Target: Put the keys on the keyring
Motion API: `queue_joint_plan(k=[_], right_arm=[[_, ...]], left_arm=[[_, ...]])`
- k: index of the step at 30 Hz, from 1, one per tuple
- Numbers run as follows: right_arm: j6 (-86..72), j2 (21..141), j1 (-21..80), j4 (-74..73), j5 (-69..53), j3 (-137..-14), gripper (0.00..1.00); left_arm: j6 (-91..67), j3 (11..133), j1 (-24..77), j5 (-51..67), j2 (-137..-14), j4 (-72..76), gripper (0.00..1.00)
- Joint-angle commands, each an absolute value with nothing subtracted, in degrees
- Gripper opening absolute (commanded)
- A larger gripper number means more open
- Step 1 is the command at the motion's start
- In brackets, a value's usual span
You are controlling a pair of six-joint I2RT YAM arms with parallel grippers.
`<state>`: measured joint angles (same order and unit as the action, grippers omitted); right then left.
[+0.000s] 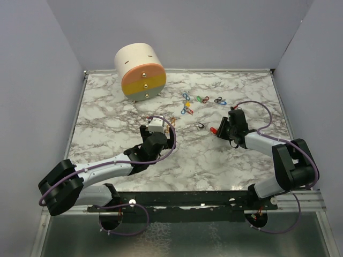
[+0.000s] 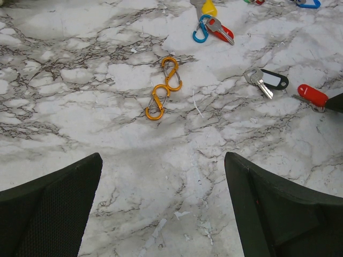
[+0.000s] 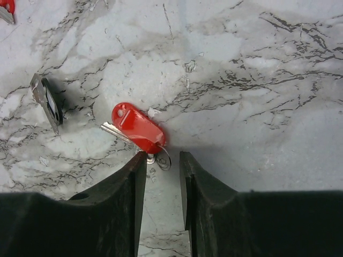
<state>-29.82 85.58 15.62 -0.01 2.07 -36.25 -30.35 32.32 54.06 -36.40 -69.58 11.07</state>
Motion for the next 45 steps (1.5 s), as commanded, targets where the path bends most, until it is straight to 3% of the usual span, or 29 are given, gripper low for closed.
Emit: queue_joint_plan(k=[1,45], right_arm=[[-30.3,82.9,15.3,-0.7,4.3,-35.8,0.32],[-30.5,84.4,13.8,3.0,1.4,-34.0,0.35]], left_arm=[[-30.8,31.6,53.8,-35.6,-68.6,12.1,0.99],[-30.8,31.3,53.7,-35.9,-66.9,11.2,0.99]])
